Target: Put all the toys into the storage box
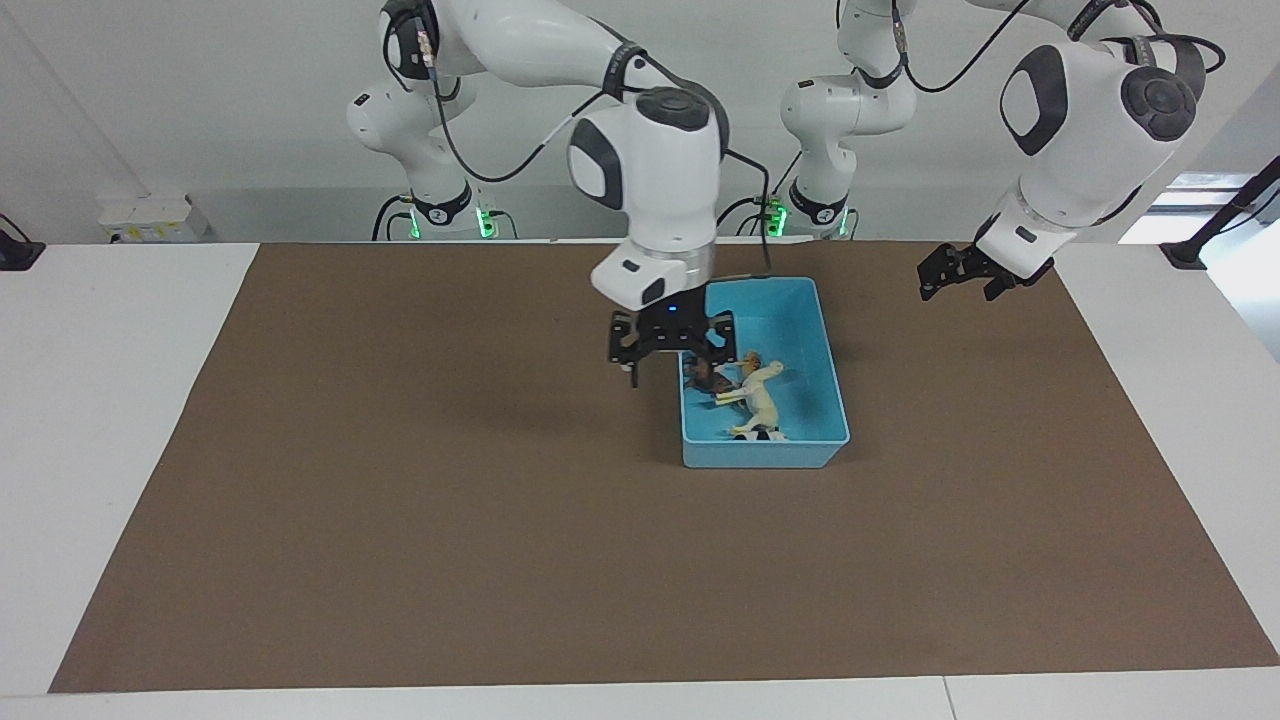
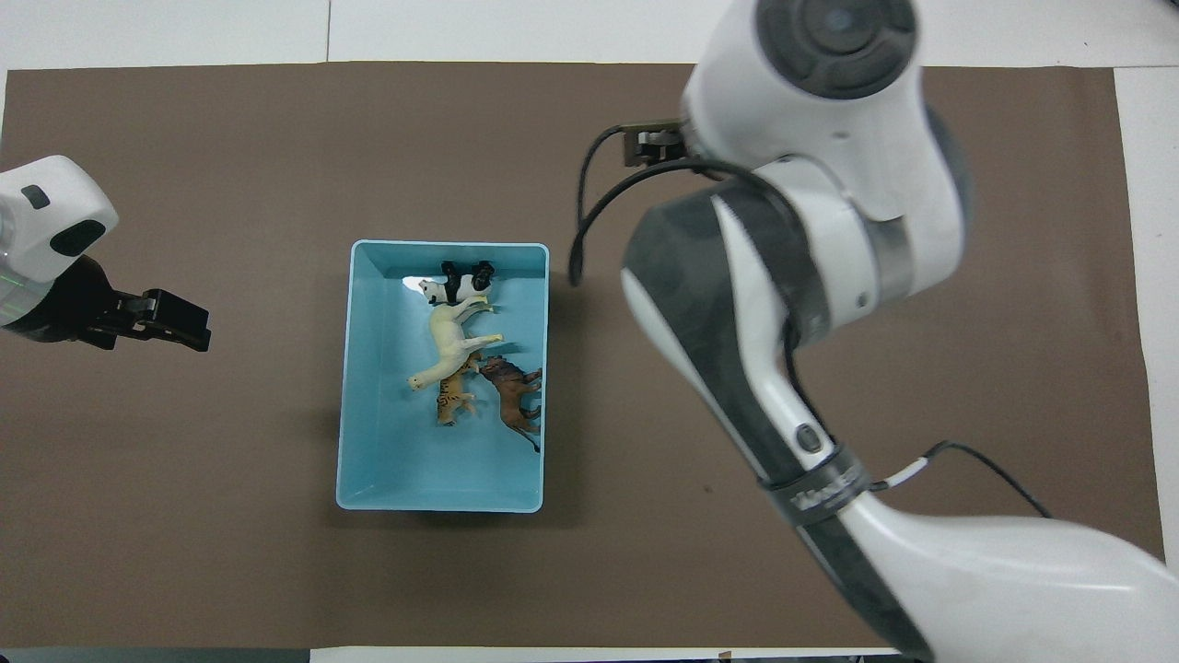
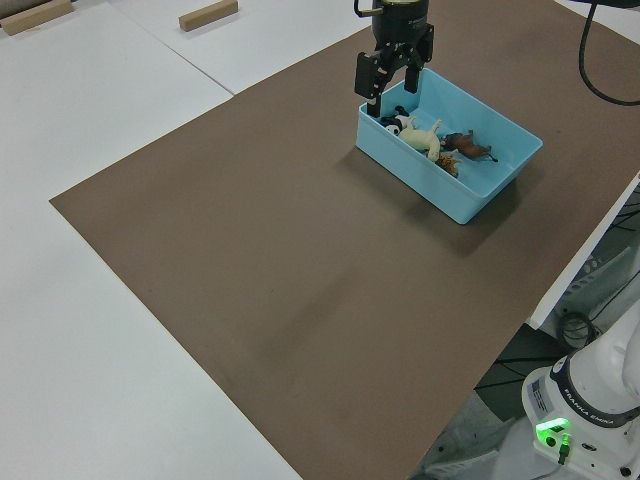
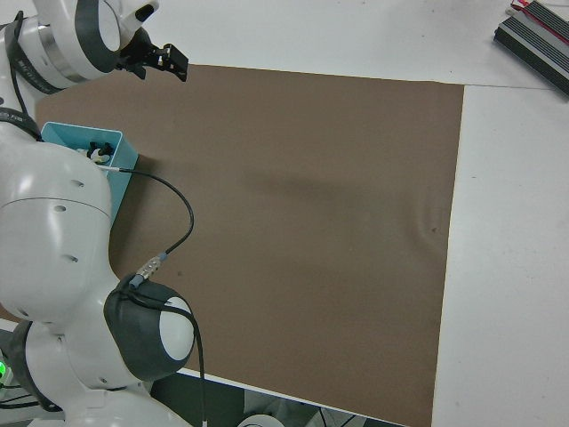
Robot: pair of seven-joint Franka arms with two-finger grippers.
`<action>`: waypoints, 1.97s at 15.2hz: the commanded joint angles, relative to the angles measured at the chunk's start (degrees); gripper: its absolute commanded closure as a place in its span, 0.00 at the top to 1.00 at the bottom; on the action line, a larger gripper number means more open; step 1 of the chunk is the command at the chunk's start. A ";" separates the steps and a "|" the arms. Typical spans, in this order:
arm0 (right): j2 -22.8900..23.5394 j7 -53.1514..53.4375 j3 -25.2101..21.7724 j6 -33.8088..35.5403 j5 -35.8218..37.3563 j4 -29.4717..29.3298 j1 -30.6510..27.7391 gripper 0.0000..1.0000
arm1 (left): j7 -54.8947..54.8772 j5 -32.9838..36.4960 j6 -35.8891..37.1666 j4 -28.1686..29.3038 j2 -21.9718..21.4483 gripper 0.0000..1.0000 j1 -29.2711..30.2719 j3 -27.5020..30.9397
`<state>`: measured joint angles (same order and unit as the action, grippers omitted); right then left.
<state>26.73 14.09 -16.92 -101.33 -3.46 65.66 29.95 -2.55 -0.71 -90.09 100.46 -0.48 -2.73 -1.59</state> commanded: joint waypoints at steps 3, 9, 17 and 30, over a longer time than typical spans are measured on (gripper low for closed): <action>-2.64 -8.62 1.01 7.00 -0.32 3.32 -7.96 1.00 | -0.09 0.97 0.45 -0.62 -0.14 1.00 0.27 0.45; -10.45 -18.02 0.93 8.78 -0.23 14.56 -16.31 1.00 | -3.61 0.97 6.24 -9.83 3.55 1.00 0.18 0.53; -25.22 -21.82 2.06 9.75 1.17 27.23 -22.99 1.00 | -4.40 1.50 4.05 -7.83 3.11 1.00 -0.61 -0.08; -29.45 -21.56 11.56 10.63 6.54 29.87 -31.00 1.00 | -3.96 1.50 3.52 -6.33 0.83 1.00 0.27 0.18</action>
<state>-1.95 -6.93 -6.59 -90.92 2.55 94.52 0.25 -6.15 -0.12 -86.49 93.81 1.12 -2.61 -1.44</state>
